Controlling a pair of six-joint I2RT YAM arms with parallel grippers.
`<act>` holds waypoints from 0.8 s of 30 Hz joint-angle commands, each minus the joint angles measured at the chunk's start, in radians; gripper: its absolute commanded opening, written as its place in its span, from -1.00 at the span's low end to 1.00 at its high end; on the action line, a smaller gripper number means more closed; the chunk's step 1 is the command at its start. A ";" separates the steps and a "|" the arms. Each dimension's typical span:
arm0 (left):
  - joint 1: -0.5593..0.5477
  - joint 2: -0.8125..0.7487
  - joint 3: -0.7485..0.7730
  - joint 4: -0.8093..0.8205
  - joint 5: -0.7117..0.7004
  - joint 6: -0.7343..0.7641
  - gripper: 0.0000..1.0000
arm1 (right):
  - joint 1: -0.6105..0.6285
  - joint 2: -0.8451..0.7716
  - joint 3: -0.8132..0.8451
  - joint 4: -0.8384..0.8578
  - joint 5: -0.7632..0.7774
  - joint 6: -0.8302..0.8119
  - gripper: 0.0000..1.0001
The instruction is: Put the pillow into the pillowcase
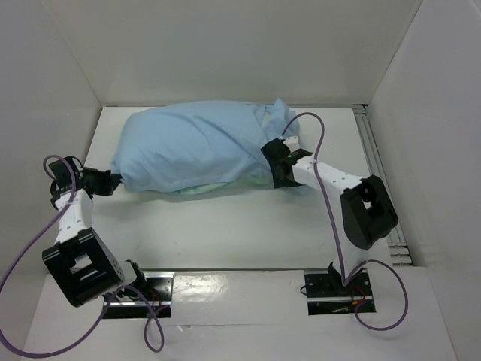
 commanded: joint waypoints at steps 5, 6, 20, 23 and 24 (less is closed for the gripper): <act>-0.008 -0.002 0.058 0.017 0.059 -0.014 -1.00 | -0.014 -0.014 -0.024 -0.008 0.190 0.038 0.35; -0.008 -0.002 0.058 0.017 0.059 -0.014 -1.00 | -0.015 -0.026 -0.038 0.007 0.190 0.038 0.21; -0.092 0.061 0.326 0.027 0.074 -0.124 -1.00 | -0.110 -0.221 0.305 0.071 0.077 -0.157 -1.00; -0.094 0.107 0.586 -0.006 0.083 -0.170 -1.00 | -0.137 -0.279 0.519 0.023 0.107 -0.201 -1.00; -0.065 0.107 0.637 -0.006 0.083 -0.186 -1.00 | -0.156 -0.325 0.553 0.011 0.120 -0.212 -1.00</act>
